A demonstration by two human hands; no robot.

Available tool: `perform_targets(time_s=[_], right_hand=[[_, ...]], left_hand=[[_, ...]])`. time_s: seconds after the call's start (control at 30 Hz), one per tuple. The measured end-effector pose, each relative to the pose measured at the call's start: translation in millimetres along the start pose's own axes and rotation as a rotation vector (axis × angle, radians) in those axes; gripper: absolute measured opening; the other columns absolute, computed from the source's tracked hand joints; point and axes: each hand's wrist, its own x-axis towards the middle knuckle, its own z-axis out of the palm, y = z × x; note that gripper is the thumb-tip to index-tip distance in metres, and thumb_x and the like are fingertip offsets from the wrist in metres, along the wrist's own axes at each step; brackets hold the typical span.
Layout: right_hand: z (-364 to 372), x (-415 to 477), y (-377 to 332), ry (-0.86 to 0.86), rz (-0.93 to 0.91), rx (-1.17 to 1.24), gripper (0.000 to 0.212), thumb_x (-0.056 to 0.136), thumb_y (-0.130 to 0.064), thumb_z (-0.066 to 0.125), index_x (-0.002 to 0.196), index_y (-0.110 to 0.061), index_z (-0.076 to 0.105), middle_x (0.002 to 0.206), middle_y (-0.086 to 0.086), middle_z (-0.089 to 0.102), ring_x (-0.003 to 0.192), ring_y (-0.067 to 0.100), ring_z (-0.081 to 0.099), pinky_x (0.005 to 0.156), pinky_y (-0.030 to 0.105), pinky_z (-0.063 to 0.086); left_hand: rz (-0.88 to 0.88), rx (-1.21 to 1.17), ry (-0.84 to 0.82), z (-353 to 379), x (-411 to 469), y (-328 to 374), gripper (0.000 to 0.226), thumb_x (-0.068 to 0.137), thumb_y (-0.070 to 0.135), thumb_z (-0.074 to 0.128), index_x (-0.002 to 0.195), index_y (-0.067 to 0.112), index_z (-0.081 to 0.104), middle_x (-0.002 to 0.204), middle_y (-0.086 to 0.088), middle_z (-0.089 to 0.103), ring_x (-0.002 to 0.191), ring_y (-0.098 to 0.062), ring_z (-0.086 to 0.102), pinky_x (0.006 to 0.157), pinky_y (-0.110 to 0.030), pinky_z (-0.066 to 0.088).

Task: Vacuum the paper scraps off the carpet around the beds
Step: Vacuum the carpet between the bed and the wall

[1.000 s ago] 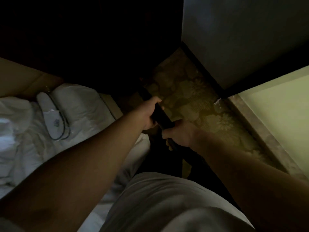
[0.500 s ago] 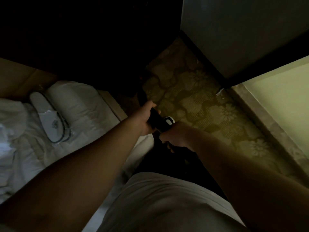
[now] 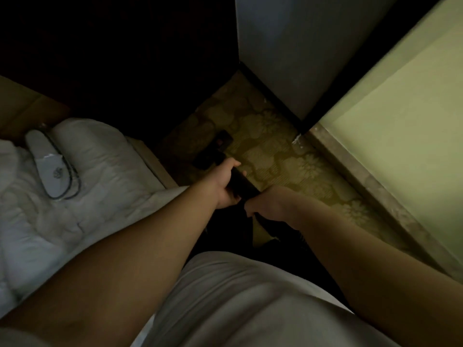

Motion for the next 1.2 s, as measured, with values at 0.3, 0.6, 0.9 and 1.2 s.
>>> perform_targets(time_s=[0.3, 0.6, 0.9, 1.2], right_hand=[[-22.7, -33.6, 99.1, 0.134, -0.026, -0.055, 0.024, 0.077, -0.034, 0.078, 0.089, -0.013, 0.076, 0.091, 0.007, 0.075, 0.082, 0.024, 0.072, 0.065, 0.030, 0.054], [-57.9, -30.2, 89.4, 0.199, -0.045, 0.053, 0.026, 0.075, -0.033, 0.080, 0.091, -0.013, 0.077, 0.088, 0.008, 0.080, 0.082, 0.026, 0.078, 0.083, 0.042, 0.066], [-101.7, 18.5, 14.9, 0.261, -0.004, 0.121, 0.029, 0.080, -0.036, 0.078, 0.096, -0.012, 0.074, 0.090, 0.009, 0.077, 0.078, 0.025, 0.077, 0.076, 0.037, 0.064], [-149.0, 48.0, -18.2, 0.214, 0.073, 0.289, 0.022, 0.087, -0.019, 0.073, 0.097, 0.001, 0.074, 0.069, 0.012, 0.074, 0.049, 0.023, 0.067, 0.052, 0.028, 0.054]], left_hand=[[0.016, 0.075, -0.051, 70.2, -15.2, -74.5, 0.034, 0.091, 0.035, 0.066, 0.120, 0.017, 0.060, 0.095, -0.002, 0.064, 0.098, -0.026, 0.062, 0.101, -0.046, 0.048], [0.092, 0.169, -0.107, 110.4, -23.9, -33.0, 0.034, 0.094, 0.033, 0.064, 0.122, 0.014, 0.058, 0.097, -0.003, 0.063, 0.099, -0.026, 0.062, 0.105, -0.050, 0.046], [0.074, 0.252, -0.162, 131.1, 10.7, 68.1, 0.022, 0.095, 0.030, 0.062, 0.109, 0.014, 0.058, 0.091, -0.002, 0.061, 0.099, -0.025, 0.059, 0.108, -0.049, 0.043], [0.020, 0.391, -0.175, 163.0, 38.0, 123.0, 0.021, 0.097, 0.031, 0.058, 0.087, 0.013, 0.059, 0.084, -0.003, 0.060, 0.096, -0.024, 0.055, 0.093, -0.039, 0.042]])
